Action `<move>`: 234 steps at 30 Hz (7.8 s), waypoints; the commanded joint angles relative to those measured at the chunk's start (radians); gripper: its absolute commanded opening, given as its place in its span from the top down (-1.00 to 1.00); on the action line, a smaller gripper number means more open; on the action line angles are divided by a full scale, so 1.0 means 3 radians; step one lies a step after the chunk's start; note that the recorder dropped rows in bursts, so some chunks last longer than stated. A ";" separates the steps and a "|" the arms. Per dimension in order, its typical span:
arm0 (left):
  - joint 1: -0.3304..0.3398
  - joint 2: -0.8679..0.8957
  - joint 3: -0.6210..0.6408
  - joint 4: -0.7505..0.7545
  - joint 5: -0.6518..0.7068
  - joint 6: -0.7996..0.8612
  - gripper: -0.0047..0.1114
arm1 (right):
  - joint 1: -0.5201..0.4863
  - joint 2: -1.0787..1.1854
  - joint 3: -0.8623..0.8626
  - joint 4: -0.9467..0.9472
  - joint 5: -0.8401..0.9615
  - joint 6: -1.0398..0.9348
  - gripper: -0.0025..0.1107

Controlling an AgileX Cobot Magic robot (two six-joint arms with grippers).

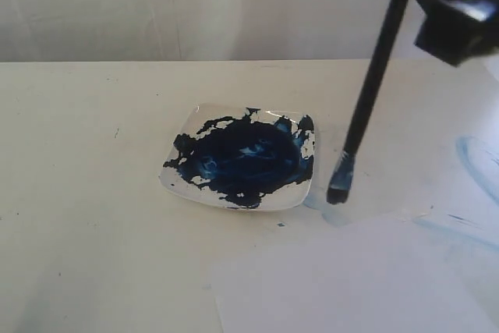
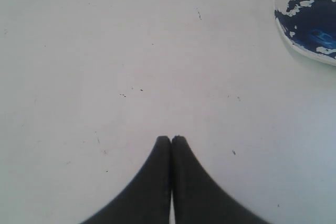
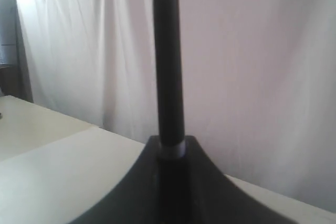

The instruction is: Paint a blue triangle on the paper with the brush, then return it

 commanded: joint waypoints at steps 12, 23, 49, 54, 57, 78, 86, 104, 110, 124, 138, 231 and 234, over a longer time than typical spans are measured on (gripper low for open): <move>-0.0014 -0.0013 0.0011 0.0008 0.0004 0.0099 0.92 | -0.0012 -0.0688 0.0330 0.0101 0.1785 0.0486 0.96; -0.0014 -0.0013 0.0011 0.0016 0.0004 0.0283 0.92 | -0.0305 0.0131 -0.0041 0.0141 0.1109 0.0478 0.96; -0.0014 -0.0013 0.0011 -0.0058 -0.2299 -0.0443 0.92 | -0.2088 0.1165 -0.0135 -0.1275 -0.2482 0.0977 0.96; -0.0014 0.0204 -0.0324 -0.0111 -0.1745 -0.0468 0.92 | -0.1936 0.1165 -0.0135 -0.1268 -0.2482 0.0956 0.96; -0.0014 0.1038 -0.0849 0.0580 -0.0910 -0.0474 0.92 | -0.1856 0.1165 -0.0135 -0.1268 -0.2482 0.0930 0.96; -0.0905 0.4883 -0.2588 -0.3671 0.2385 0.4656 0.92 | -0.1807 0.1165 -0.0135 -0.1352 -0.2482 0.0819 0.96; -0.1127 0.5339 -0.2944 -0.3697 0.2169 0.4771 0.92 | -0.1760 0.1200 -0.0135 -0.1056 -0.2482 0.0609 0.96; -0.1507 0.5977 -0.2944 -0.3698 0.1807 0.4979 0.92 | -0.1222 0.1618 -0.0135 -0.0940 -0.2482 -0.0239 0.96; -0.1507 0.6094 -0.2944 -0.3719 0.1755 0.5093 0.92 | -0.1207 0.1618 -0.0135 -0.0940 -0.2482 -0.0239 0.96; -0.1507 0.6278 -0.2944 -0.3791 0.1495 0.5114 0.92 | -0.1207 0.1618 -0.0135 -0.1039 -0.2482 -0.0239 0.96; -0.1507 0.6312 -0.2944 -0.3825 0.1431 0.5114 0.92 | -0.1207 0.1618 -0.0135 -0.1039 -0.2482 -0.0239 0.96; -0.1507 0.6478 -0.2944 -0.4196 0.1292 0.5458 0.92 | -0.1200 0.1165 0.0187 -0.1095 -0.2482 -0.0250 0.96; -0.1507 0.6478 -0.2944 -0.4196 0.1292 0.5458 0.92 | -0.1156 0.1148 0.0484 -0.0703 -0.2482 -0.0509 0.96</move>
